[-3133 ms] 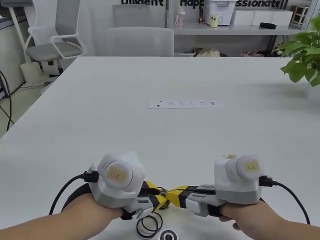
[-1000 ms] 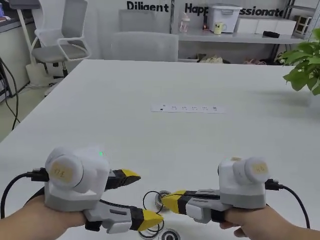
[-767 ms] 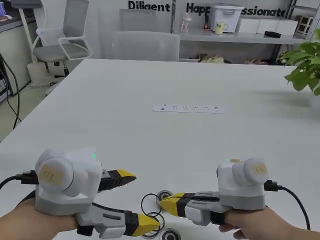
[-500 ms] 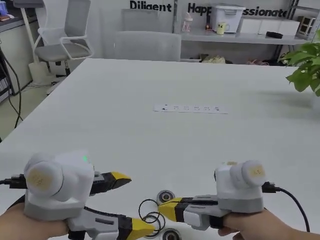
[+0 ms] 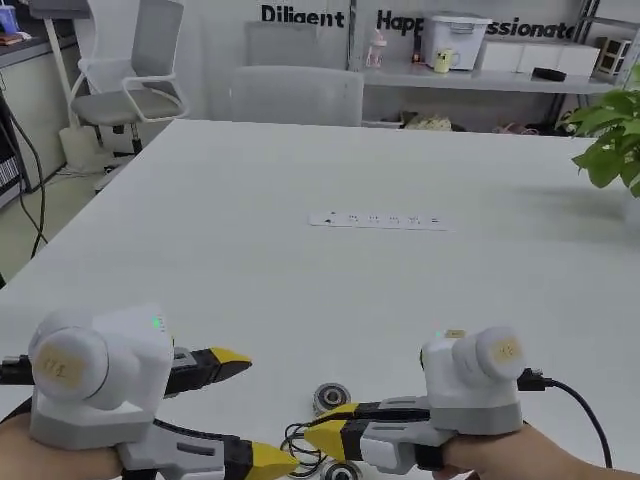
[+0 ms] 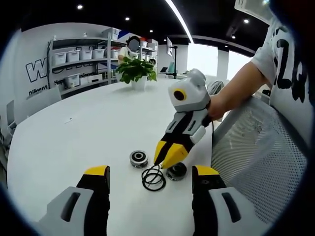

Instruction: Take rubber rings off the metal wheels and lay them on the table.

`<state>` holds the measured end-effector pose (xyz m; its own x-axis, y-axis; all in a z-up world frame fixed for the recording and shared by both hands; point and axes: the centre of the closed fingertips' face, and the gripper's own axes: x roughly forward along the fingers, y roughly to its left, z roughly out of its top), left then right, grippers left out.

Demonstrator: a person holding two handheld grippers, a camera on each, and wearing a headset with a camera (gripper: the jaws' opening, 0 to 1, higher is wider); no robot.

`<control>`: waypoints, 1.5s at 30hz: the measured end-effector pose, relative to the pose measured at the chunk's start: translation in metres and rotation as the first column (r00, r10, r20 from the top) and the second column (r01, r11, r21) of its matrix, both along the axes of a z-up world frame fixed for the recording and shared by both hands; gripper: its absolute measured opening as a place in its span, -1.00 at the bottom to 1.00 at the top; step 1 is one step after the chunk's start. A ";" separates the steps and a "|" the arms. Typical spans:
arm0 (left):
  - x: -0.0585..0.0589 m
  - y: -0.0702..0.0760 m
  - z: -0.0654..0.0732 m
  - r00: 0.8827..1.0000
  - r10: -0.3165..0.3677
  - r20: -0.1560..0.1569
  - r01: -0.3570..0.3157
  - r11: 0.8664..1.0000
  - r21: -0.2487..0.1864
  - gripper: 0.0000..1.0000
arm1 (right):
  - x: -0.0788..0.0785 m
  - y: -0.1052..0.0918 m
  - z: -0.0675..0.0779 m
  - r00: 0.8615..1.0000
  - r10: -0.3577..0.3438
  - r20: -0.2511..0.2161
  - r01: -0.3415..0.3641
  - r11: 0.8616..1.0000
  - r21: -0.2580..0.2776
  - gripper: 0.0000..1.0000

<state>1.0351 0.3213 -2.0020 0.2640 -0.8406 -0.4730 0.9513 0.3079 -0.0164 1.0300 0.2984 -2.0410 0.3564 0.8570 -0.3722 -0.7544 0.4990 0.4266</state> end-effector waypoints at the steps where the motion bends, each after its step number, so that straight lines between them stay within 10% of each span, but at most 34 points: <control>1: 0.000 0.000 0.000 1.000 0.001 0.000 -0.001 1.000 0.000 0.32 | 0.000 0.000 0.000 1.000 0.002 -0.001 -0.002 1.000 0.000 -0.82; 45: -0.006 -0.001 0.022 1.000 -0.002 0.013 0.003 1.000 -0.031 0.42 | -0.007 -0.042 0.044 0.988 -0.033 0.152 0.040 0.998 -0.040 -0.05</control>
<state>1.0288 0.3204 -1.9801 0.2679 -0.8555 -0.4431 0.9522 0.3053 -0.0137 1.0232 0.2567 -1.9968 0.4423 0.8268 -0.3476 -0.7894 0.5428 0.2867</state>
